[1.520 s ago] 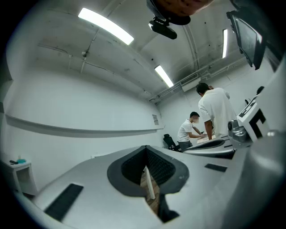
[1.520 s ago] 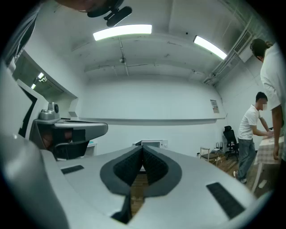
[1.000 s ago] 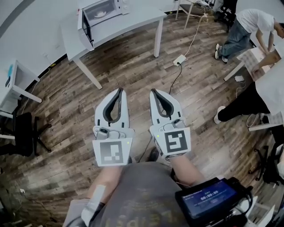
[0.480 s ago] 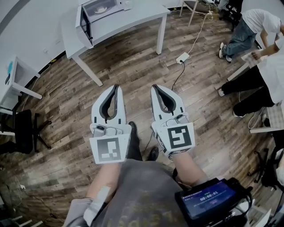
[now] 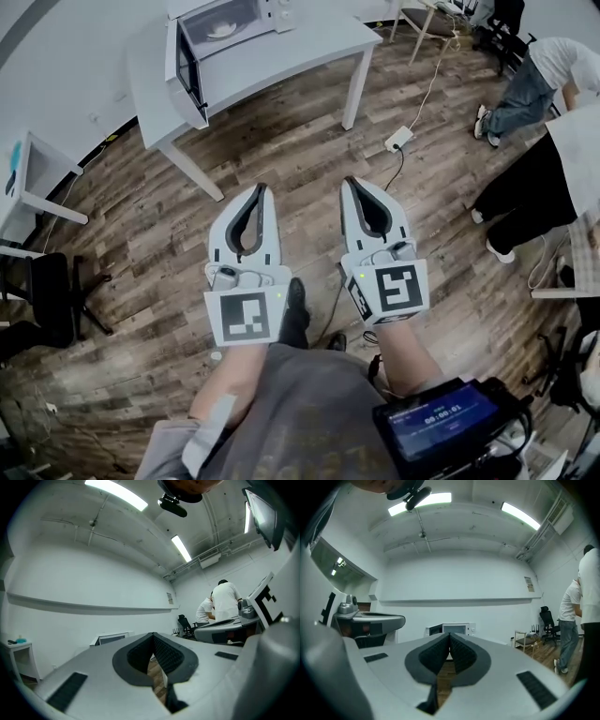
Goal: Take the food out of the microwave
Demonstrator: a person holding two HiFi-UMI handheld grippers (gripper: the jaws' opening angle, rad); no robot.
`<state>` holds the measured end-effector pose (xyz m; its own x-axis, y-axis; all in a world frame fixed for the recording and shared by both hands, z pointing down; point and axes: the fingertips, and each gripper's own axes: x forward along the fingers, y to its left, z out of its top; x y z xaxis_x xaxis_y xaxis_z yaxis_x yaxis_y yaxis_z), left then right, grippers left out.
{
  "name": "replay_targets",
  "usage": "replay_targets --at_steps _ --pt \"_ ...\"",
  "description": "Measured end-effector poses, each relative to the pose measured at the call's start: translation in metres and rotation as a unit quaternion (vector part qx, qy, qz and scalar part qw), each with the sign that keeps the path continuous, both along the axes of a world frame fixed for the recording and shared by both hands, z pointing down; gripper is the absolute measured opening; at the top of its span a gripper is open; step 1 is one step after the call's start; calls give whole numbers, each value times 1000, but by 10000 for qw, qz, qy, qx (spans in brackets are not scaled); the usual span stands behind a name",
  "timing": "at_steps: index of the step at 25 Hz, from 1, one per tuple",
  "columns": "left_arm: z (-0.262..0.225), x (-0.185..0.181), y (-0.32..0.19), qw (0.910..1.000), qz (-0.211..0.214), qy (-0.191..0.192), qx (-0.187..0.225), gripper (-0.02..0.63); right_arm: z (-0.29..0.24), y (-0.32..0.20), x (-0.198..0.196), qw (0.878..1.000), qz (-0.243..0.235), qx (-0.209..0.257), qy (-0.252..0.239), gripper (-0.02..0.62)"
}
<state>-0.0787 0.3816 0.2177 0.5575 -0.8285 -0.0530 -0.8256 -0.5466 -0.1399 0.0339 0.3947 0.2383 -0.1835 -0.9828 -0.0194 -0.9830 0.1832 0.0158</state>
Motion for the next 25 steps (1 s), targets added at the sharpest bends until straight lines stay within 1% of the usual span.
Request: replay_targets --at_steps 6,13,17,21,25 --pt "-4 -12 -70 9999 44 120 112 8 1 -66 -19 10000 -47 -7 82 6" --pt "-17 -27 -127 9995 72 220 206 8 -14 -128 -39 9997 -103 70 186 6" --pt "-22 -21 -149 9992 134 247 274 8 -22 -148 -37 9996 -100 129 225 7" --pt "-21 -14 -165 9992 145 285 253 8 -26 -164 -31 9995 -78 169 272 6" --pt "-14 -4 -183 9995 83 238 198 8 -19 -181 -17 9997 -104 105 207 6"
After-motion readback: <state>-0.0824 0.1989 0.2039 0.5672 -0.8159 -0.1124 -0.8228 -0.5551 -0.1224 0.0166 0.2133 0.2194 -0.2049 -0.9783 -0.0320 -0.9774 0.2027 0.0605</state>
